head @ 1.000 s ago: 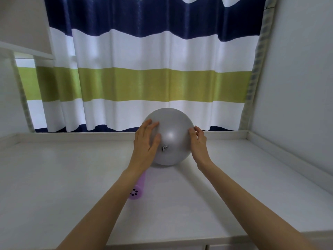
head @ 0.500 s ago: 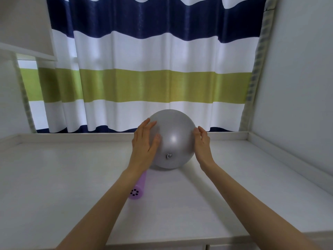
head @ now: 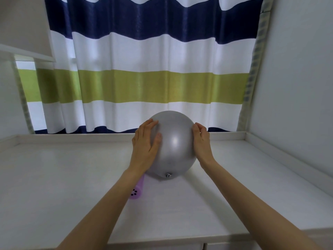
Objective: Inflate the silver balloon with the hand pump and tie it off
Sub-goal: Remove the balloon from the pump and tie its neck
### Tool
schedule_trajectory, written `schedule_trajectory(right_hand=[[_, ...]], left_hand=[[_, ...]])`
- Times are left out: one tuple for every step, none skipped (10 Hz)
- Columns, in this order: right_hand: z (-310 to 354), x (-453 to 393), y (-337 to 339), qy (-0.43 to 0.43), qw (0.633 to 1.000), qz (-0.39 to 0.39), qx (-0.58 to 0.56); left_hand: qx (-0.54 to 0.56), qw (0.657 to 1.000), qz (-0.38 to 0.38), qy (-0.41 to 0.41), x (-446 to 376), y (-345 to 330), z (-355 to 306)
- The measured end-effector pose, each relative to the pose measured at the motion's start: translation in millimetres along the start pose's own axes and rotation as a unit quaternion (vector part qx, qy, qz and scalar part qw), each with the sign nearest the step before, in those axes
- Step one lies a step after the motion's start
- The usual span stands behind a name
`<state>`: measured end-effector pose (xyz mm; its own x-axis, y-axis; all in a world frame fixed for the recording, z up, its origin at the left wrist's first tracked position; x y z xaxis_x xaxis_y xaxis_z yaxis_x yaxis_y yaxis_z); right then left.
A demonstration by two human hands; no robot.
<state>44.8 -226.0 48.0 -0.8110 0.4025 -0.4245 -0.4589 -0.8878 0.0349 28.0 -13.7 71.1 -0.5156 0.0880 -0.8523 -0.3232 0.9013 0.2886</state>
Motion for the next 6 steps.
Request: schedule_trajectory(right_hand=[[-2.4, -1.7, 1.3, -0.001, 1.0, -0.001, -0.002], [3.4, -0.3, 2.5, 0.002, 1.0, -0.006, -0.002], [12.2, 0.1, 1.3, 0.019, 1.0, 0.003, 0.002], [26.2, 4.6, 1.8, 0.03, 0.999, 0.001, 0.024], [62.5, 16.2, 6.6, 0.112, 0.993, -0.029, 0.018], [109.3, 24.1, 7.7, 0.177, 0.981, -0.022, -0.079]], left_hand=[[-0.001, 1.0, -0.008, -0.01, -1.2, 2.8, -4.5], [-0.002, 1.0, -0.011, -0.016, -3.4, 5.1, -9.4], [-0.009, 1.0, -0.019, -0.022, -5.1, 6.9, -12.7], [-0.014, 1.0, -0.017, -0.02, -9.5, 7.9, -17.8], [-0.027, 0.998, -0.036, -0.037, -14.9, 14.0, -29.3], [0.02, 0.997, -0.074, -0.012, -34.9, 30.0, -42.5]])
Point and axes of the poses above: each hand's wrist, its own x-axis away from the middle knuckle, its own y-axis out of the back of the hand, z = x × y, the point moved 9 cm from there along -x, towards the middle knuckle, and after that the axes turned 3 degrees about -y, right-handed, at the moved point
